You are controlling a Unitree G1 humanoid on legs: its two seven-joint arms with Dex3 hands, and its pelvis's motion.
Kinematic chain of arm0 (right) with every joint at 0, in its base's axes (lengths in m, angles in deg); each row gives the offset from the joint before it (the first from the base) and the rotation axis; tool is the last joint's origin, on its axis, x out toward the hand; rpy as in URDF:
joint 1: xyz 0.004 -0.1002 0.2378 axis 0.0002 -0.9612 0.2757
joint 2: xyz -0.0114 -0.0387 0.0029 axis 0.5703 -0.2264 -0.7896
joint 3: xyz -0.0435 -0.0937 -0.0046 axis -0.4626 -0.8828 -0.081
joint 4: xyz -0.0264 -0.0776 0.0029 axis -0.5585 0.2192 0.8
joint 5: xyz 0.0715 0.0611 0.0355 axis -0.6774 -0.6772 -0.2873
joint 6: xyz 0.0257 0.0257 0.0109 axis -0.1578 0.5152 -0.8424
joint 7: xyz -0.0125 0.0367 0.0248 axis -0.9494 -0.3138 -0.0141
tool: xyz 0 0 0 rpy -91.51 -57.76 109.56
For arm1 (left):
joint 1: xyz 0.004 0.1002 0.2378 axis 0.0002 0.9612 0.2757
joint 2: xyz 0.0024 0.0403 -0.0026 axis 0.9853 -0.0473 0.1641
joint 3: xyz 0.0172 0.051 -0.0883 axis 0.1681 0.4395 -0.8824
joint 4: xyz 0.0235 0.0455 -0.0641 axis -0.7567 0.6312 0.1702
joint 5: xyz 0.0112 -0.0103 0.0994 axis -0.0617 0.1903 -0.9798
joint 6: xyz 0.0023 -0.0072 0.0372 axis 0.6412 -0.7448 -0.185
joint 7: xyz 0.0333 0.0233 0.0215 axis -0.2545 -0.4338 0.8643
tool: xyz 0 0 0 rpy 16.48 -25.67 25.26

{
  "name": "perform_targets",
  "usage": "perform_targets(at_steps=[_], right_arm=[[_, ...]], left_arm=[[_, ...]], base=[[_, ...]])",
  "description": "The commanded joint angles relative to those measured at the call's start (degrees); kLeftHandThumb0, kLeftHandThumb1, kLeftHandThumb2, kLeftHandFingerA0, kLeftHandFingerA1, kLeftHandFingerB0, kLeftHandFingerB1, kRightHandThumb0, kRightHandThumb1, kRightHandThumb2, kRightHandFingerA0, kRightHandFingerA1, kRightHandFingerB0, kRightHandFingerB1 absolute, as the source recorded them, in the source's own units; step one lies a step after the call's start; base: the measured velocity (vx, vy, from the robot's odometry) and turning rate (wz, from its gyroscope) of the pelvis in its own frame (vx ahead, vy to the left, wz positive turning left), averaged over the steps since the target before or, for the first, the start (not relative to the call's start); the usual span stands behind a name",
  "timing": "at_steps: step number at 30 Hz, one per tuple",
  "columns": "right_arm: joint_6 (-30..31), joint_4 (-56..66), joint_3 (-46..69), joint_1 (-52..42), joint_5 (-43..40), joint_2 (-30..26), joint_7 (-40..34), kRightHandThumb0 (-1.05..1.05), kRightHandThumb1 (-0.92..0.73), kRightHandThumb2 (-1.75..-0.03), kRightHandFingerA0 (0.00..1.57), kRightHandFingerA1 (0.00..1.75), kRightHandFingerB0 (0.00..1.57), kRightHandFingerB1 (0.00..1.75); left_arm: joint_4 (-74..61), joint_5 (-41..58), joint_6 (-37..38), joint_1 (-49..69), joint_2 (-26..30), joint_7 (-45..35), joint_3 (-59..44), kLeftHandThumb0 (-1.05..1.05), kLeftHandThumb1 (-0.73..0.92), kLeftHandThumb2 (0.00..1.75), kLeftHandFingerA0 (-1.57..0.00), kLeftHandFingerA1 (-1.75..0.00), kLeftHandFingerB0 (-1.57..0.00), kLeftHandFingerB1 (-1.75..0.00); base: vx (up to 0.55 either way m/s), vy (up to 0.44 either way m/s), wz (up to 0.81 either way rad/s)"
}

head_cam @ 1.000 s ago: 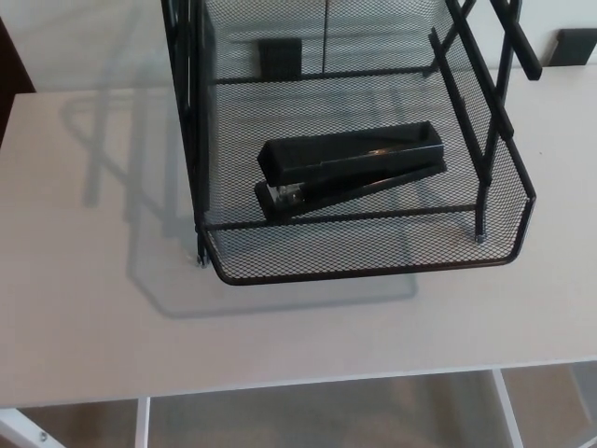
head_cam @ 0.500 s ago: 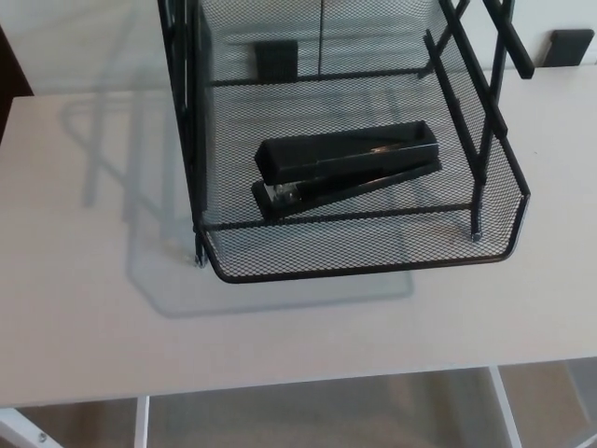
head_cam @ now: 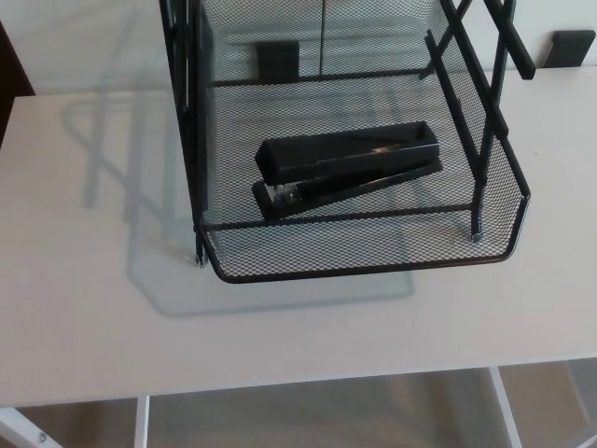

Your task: The robot walks towards a desk on which a file tray is kept in the middle and a stapler is kept to its right. The robot lifts the stapler using its right hand and places it on the file tray.

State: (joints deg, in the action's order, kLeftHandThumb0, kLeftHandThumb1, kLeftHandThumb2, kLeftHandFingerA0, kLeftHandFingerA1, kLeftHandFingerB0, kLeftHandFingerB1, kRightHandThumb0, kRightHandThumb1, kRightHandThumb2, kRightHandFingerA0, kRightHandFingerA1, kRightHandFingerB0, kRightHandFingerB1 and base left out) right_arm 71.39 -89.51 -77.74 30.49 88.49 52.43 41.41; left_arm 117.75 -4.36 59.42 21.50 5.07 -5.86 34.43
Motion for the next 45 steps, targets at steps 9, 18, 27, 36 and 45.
perform_targets(at_steps=[9, 18, 27, 36, 45], right_arm=[[-7.2, -13.2, -1.5, 11.6, -9.8, -9.5, 5.5, -0.72, -0.68, -1.04, 0.29, 0.61, 0.00, 0.23], [-11.4, -20.3, 0.4, 16.6, -11.9, -14.2, 1.9, -0.69, -0.84, -0.66, 0.37, 0.47, 0.05, 0.19], [-12.7, -21.5, -0.5, 16.7, -12.7, -14.3, 0.9, -0.66, -0.84, -0.67, 0.35, 0.45, 0.04, 0.18], [-14.8, -23.1, 0.1, 16.6, -13.2, -14.6, -2.9, -0.71, -0.67, -1.02, 0.38, 0.62, 0.01, 0.22], [-19.7, -26.1, 11.0, 19.4, -23.0, -11.5, -6.5, -0.72, -0.58, -0.95, 0.30, 0.61, 0.05, 0.23]], left_arm=[[4.3, -1.6, -0.4, -1.8, 1.7, -1.5, 1.9, -0.57, 0.85, 0.66, -0.41, -0.51, -0.25, -0.40], [7.6, -3.1, -1.4, -4.0, 3.1, -3.2, 5.5, -0.56, 0.88, 0.66, -0.47, -0.48, -0.31, -0.38], [11.3, -3.7, 1.4, -5.4, 3.8, -4.5, 6.7, -0.57, 0.88, 0.66, -0.48, -0.49, -0.30, -0.38], [7.1, -0.6, 2.3, -2.8, 2.7, -2.3, 2.5, -0.59, 0.71, 0.98, -0.45, -0.61, -0.30, -0.53], [-2.4, 5.7, 1.9, -0.2, -2.0, 0.6, -11.4, -0.55, 0.87, 0.66, -0.43, -0.50, -0.25, -0.39]], base=[[0.00, 0.000, 0.00], [0.00, 0.000, 0.00], [0.00, 0.000, 0.00], [0.00, 0.000, 0.00], [0.00, 0.000, 0.00]])
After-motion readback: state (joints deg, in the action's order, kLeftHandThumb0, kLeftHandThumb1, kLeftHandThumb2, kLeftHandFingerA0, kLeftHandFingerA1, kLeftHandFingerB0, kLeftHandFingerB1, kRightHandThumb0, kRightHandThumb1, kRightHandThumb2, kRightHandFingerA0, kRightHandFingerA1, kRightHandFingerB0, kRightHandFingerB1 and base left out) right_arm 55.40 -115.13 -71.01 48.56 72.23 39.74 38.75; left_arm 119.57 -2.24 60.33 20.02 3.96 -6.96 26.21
